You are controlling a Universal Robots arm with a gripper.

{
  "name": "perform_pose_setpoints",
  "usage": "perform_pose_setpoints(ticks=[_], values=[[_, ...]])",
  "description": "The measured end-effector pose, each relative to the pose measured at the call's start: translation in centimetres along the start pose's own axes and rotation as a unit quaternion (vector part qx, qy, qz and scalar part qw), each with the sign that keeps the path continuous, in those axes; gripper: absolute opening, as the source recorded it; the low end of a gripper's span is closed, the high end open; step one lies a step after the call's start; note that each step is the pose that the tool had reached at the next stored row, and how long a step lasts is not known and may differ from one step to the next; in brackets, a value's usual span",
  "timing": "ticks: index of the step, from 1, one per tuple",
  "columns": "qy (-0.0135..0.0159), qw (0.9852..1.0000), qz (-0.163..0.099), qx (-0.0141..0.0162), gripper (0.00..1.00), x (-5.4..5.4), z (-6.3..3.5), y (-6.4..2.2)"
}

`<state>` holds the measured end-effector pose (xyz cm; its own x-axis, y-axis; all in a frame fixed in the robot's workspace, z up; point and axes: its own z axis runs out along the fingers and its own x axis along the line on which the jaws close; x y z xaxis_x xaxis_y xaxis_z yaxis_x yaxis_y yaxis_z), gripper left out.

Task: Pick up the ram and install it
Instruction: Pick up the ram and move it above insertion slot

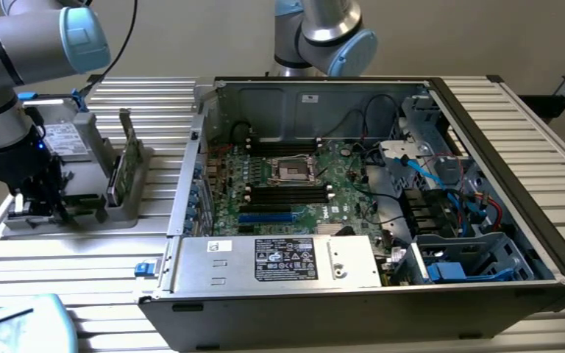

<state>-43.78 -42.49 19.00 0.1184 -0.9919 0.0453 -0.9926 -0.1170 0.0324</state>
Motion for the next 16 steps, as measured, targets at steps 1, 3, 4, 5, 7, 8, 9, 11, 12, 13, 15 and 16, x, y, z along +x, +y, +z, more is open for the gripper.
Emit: perform_pose_setpoints(ticks=[1,3,4,5,7,8,9,11,12,13,15,16], values=[[0.0000,1.0000,0.000,0.0000,0.14,0.00,0.00,0.00],[0.0000,1.0000,0.000,0.0000,0.14,0.00,0.00,0.00],[0.0000,1.0000,0.000,0.0000,0.14,0.00,0.00,0.00],[0.0000,1.0000,0.000,0.0000,0.14,0.00,0.00,0.00],[0.0000,1.0000,0.000,0.0000,0.14,0.00,0.00,0.00],[0.0000,1.0000,0.000,0.0000,0.14,0.00,0.00,0.00],[-0.0001,1.0000,0.000,0.0001,0.14,0.00,-0.01,0.00],[-0.0001,1.0000,0.000,0.0000,0.14,0.01,-0.16,0.00],[-0.0002,1.0000,0.000,-0.0001,0.14,0.01,-0.30,0.01],[-0.0003,1.0000,0.000,-0.0002,0.14,0.01,-0.44,0.02],[-0.0004,1.0000,0.000,-0.0004,0.14,0.03,-0.71,0.03],[-0.0004,1.0000,0.000,-0.0005,0.14,0.04,-0.80,0.02]])
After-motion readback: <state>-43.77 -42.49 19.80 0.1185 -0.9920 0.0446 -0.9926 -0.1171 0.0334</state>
